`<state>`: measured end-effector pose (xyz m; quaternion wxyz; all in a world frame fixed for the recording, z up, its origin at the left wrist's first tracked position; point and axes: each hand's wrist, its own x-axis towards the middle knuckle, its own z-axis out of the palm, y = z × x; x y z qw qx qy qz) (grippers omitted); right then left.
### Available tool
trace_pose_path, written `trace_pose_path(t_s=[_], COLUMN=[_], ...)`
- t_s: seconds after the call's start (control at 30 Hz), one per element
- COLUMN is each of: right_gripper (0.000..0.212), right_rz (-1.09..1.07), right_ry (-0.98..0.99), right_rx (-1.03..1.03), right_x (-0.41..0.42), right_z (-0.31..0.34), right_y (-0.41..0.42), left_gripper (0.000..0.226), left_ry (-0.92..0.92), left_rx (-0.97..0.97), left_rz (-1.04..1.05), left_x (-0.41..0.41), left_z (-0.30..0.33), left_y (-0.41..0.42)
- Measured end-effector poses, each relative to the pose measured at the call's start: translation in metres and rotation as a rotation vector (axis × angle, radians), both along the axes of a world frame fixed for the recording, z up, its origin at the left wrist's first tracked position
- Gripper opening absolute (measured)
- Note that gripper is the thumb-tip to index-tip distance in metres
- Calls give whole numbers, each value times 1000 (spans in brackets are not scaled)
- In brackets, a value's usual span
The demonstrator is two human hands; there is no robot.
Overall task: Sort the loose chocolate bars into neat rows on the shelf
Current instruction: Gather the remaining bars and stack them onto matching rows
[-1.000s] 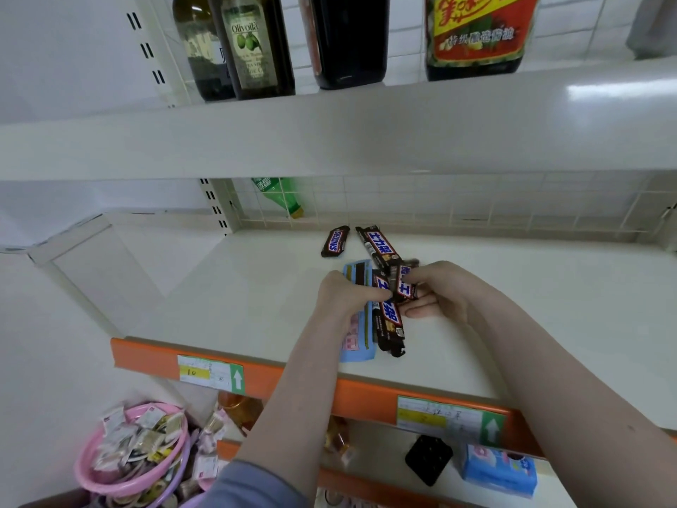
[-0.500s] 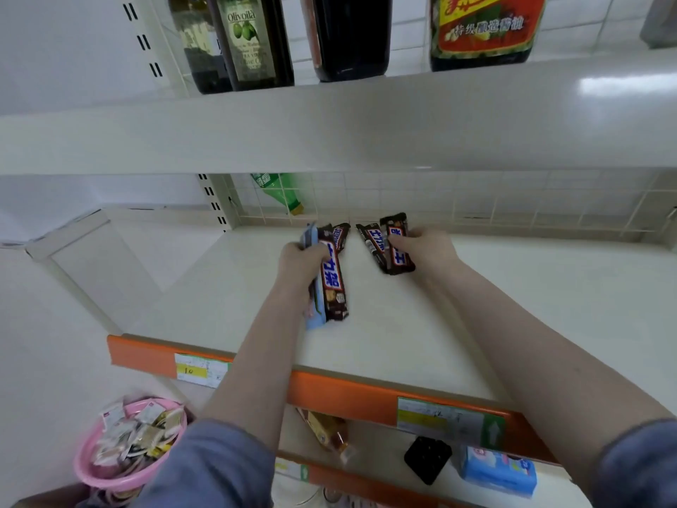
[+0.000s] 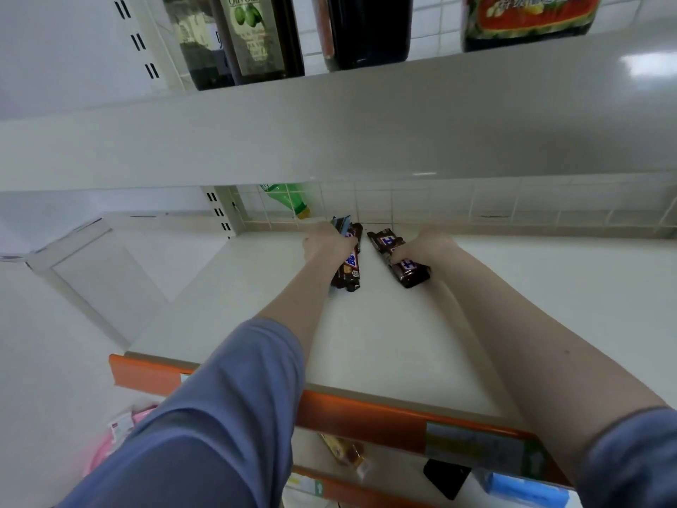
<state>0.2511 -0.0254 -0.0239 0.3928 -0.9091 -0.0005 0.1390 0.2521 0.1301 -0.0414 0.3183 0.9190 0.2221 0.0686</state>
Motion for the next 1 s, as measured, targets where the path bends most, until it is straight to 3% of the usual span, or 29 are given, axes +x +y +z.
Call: trace_pose_path(t_s=[0.07, 0.13, 0.37, 0.53, 0.7, 0.83, 1.0], right_gripper=[31, 35, 31, 18, 10, 15, 15], right_rz=[-2, -32, -73, -92, -164, -198, -230], right_ry=[32, 30, -52, -48, -46, -90, -141], right_rx=[30, 69, 86, 230, 388, 557, 705], right_x=[0, -2, -28, -65, -97, -117, -134], right_z=[-1, -6, -6, -3, -5, -4, 1], right_y=[-1, -5, -41, -74, -117, -154, -220], left_gripper=[46, 53, 50, 52, 45, 34, 27], left_ry=[7, 6, 77, 124, 30, -60, -18], left_rx=[66, -11, -312, -341, -363, -596, -880], left_rz=[-22, -49, -130, -115, -151, -190, -244], left_x=[0, 0, -9, -19, -38, -65, -109], left_z=[1, 2, 7, 5, 8, 19, 29], left_y=[-1, -2, -12, -26, -47, -81, -158])
